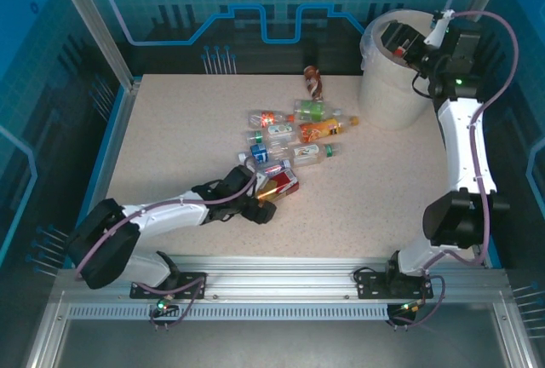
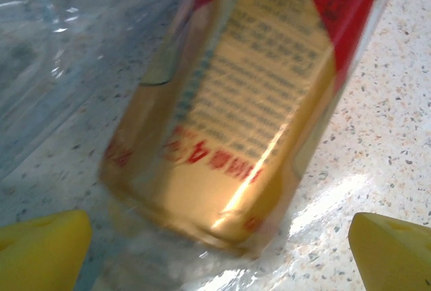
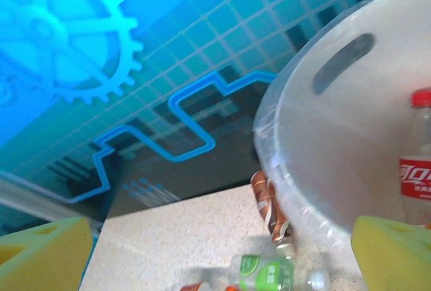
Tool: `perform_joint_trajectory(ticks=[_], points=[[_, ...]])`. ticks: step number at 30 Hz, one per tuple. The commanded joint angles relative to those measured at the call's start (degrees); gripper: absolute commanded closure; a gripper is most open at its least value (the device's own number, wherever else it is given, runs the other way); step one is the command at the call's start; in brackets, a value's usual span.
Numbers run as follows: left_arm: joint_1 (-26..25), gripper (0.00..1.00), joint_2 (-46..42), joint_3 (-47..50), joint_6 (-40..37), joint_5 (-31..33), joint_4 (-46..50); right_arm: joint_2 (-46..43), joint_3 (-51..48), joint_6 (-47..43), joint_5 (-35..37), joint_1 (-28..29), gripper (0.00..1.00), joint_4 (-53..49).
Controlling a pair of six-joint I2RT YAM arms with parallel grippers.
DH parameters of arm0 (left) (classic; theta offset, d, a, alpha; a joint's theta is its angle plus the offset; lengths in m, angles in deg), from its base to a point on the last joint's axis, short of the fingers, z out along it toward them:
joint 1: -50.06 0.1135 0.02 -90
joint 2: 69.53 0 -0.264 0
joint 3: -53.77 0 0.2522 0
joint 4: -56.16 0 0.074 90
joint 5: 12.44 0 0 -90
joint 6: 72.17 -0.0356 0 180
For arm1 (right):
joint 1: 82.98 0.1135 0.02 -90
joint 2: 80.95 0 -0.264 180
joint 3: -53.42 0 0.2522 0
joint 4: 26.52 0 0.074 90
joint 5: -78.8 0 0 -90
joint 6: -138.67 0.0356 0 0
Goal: Put the plastic bottles in the bin
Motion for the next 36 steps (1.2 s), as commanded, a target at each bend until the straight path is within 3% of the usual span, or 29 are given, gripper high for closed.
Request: perform_joint_trajectory(ticks=[1,12,20,23,31,33,36], points=[[-2.24,0.01,3.34,-3.00,-4.07,4.23,-0.71,-4.64,-3.39,-4.54,-3.85,2.19,0.00,2.61],[-7.26,0.11,10.44,-6.69,-7.36,10.50,-3.73,-19.95,-21.28,-9.27,-1.60,7.11,0.00,4.83],[-12.08,0.05,10.19,-5.86,-12.09,10.27,-10.41,-27.30,-30.41,-9.83,0.33,7.20,0.00,4.03],[-11.75,0.01,11.23,-6.03,-11.93,10.75,-11.99,-28.84,-32.54,-9.44,1.19,7.20,0.00,4.10],[-11.16,0.02,19.20,-11.19,-14.09,14.87,-14.08,-30.11,-35.09,-7.28,0.89,7.25,0.00,6.47],[-11.15,0.08,20.38,-12.35,-13.95,14.05,-14.30,-30.11,-35.09,-7.22,0.71,7.29,0.00,6.31],[-11.15,0.31,20.25,-12.71,-12.51,11.99,-14.88,-30.44,-35.26,-7.54,0.45,7.29,0.00,5.78]])
